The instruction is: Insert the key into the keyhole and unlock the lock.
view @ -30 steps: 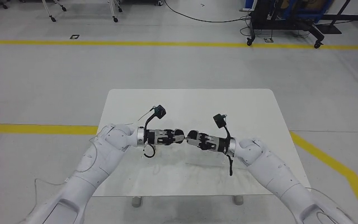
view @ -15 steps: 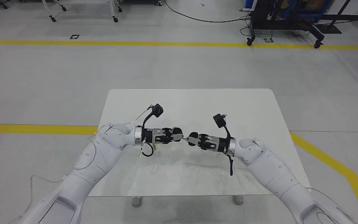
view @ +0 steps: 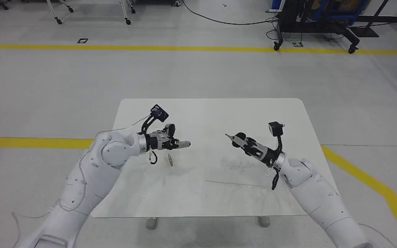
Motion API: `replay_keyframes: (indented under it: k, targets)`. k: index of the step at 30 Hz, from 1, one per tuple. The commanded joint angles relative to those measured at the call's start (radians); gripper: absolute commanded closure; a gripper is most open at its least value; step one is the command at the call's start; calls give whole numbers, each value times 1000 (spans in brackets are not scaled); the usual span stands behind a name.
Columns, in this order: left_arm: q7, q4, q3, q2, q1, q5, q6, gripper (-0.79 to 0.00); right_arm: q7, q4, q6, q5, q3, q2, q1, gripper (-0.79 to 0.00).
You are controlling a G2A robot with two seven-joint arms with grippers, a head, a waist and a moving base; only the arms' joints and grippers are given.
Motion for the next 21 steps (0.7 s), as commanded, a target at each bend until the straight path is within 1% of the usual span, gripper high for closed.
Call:
replay_keyframes:
  k: [1, 3, 5, 7, 9, 11, 12, 15, 16, 17, 18, 21]
  targets:
    - [-84, -206, -61, 26, 109, 143, 157, -785, -10, -6, 0, -3, 16, 3, -12, 0]
    - [-202, -335, -90, 44, 180, 276, 297, -785, -10, -6, 0, -3, 16, 3, -12, 0]
    - [-276, -433, -104, 52, 233, 330, 379, -785, -10, -6, 0, -3, 16, 3, -12, 0]
    - [-321, -497, -116, 56, 270, 353, 432, -785, -10, -6, 0, -3, 16, 3, -12, 0]
    - [-366, -530, -116, 58, 292, 378, 480, -785, -10, -6, 0, -3, 16, 3, -12, 0]
    - [-395, -527, -99, 55, 296, 393, 527, -785, -10, -6, 0, -3, 16, 3, -12, 0]
    - [-398, -510, -89, 52, 290, 382, 543, -785, -10, -6, 0, -3, 16, 3, -12, 0]
    - [-371, -425, -49, 37, 254, 373, 602, -779, -10, -6, 0, -3, 16, 3, -12, 0]
    - [-355, -399, -33, 31, 239, 359, 614, -760, -10, -6, 0, -3, 16, 3, -12, 0]
    - [-332, -366, -19, 24, 225, 342, 629, -720, -10, -6, 0, -3, 16, 3, -12, 0]
    - [-319, -333, -1, 17, 211, 335, 644, -656, -10, -6, 0, -3, 16, 3, -12, 0]
    - [-286, -263, 41, -1, 168, 325, 685, -594, -10, -6, 0, -3, 16, 3, -12, 0]
